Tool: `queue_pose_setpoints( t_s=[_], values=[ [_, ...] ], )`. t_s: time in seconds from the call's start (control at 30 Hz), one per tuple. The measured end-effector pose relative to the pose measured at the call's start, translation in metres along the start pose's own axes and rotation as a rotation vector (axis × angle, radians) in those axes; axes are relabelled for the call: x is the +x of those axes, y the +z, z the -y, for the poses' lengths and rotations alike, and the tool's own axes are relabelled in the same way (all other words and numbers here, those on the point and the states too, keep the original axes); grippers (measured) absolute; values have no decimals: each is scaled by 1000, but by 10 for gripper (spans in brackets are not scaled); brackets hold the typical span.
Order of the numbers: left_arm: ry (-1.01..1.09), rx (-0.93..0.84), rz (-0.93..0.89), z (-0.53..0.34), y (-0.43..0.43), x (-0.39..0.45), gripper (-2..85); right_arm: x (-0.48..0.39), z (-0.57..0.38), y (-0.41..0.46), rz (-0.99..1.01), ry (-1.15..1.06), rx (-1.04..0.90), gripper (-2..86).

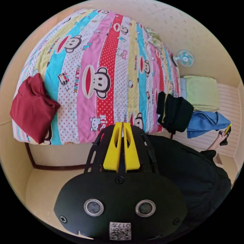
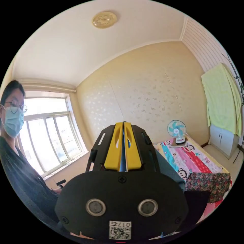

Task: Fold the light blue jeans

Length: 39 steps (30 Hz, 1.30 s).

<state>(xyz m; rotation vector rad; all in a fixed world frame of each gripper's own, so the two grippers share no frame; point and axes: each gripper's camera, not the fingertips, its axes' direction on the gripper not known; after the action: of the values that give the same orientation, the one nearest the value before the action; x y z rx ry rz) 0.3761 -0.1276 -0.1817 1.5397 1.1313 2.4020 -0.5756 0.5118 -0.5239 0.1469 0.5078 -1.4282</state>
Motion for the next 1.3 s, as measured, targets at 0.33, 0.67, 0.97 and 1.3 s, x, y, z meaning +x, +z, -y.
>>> queue_pose_setpoints(
  t_s=[0.33, 0.67, 0.97, 1.3],
  values=[
    [574, 207, -258, -34, -103, 95, 3, -213, 12, 127, 163, -287, 136, 5],
    [426, 38, -831, -26, -69, 63, 142, -316, -67, 310, 189, -210, -22, 7],
    [554, 324, -1014, -22, -120, 43, -2, -346, -173, 475, -5, -319, -339, 6],
    [270, 302, -725, -31, -116, -53, -10, -139, -437, 557, -7, -204, -1327, 6]
  ],
)
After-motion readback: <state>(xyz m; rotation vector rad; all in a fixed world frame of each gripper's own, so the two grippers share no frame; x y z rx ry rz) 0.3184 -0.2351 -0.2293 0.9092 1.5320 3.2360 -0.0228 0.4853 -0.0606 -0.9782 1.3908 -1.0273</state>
